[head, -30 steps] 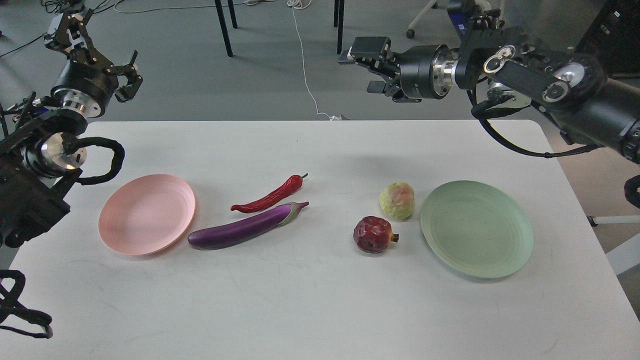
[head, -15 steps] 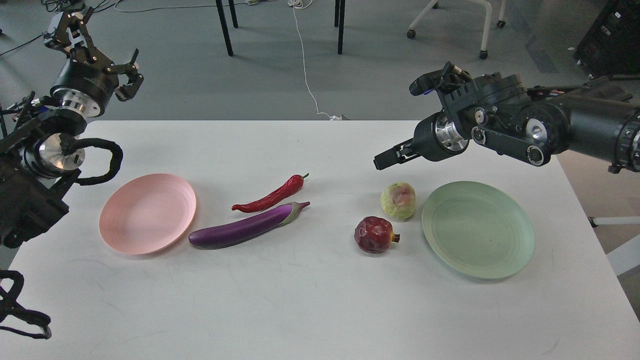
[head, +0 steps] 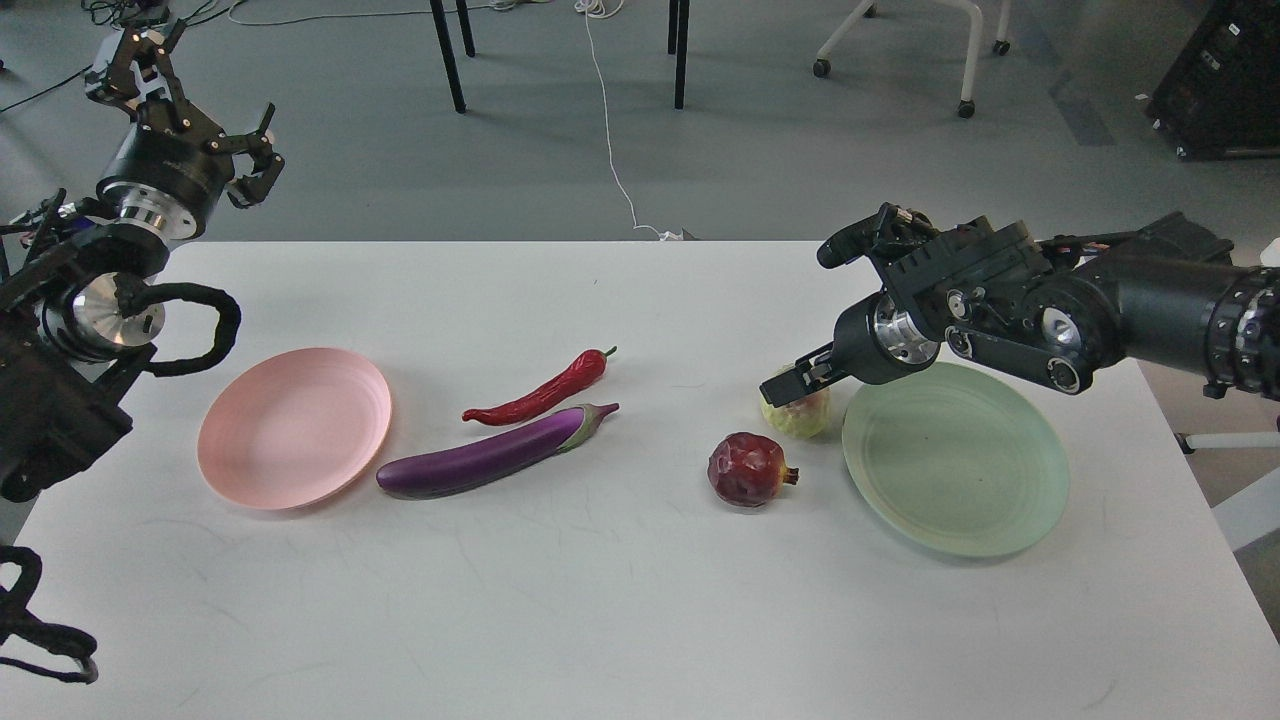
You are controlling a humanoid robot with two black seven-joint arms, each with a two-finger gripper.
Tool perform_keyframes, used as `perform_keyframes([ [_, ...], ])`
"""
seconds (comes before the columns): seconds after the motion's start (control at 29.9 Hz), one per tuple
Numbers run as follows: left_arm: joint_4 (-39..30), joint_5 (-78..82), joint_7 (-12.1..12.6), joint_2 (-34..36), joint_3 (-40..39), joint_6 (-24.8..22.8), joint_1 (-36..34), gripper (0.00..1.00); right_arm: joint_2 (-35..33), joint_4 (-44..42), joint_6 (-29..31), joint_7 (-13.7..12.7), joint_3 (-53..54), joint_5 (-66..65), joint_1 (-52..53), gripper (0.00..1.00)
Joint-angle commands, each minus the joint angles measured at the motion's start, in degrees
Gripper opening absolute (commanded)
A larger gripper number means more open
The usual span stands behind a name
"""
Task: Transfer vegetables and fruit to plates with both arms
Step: 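Grasp the fig with the right hand and release it onto the green plate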
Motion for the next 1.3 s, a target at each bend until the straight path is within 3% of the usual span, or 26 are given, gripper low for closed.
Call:
perform_keyframes([
  [0.0,-0.02,0.00,-0.09,-0.16,0.17,0.43,0.51,0.98,0.43,-0.33,-1.83,0.00,-0.11,-0.04,-1.50,0.80],
  [0.23,-0.02,0.00,0.00,-0.16,0.26,0.35,0.51,0.98,-0.10,-0.06,-1.66,0.18,0.15,0.14,-1.59,0.53],
  [0.37,-0.02,0.00,0.00,-0.24,0.17,0.70,0.51,0.98,-0.71,-0.50,-1.66,0.09,1.82,0.75,1.03,0.46],
  [0.63,-0.02,0.00,0.00,-0.24,0.17,0.52,0.51,0.98,-8.61,1.16,-1.48,-0.17,2.44,-0.12,4.30,0.46],
  [0.8,-0.02,0.00,0.00,-0.07,0.26,0.26,0.51,0.98,-17.13,8.80,-1.48,-0.52,0.95,-3.63,4.12,0.46],
  [1.0,-0.02,0.00,0.09,-0.24,0.26,0.61,0.51,0.98,-23.21,12.24,-1.40,-0.53,0.77,-9.26,1.67,0.48],
  [1.2,-0.02,0.00,0.09,-0.51,0.26,0.79,0.51,0.98,-24.01,11.81,-1.48,-0.52,0.77,-10.50,-2.38,0.60],
  [1.27,-0.02,0.00,0.09,-0.33,0.26,0.70,0.51,0.98,-24.01,11.45,-1.48,-0.52,0.77,-10.50,-2.73,0.71],
])
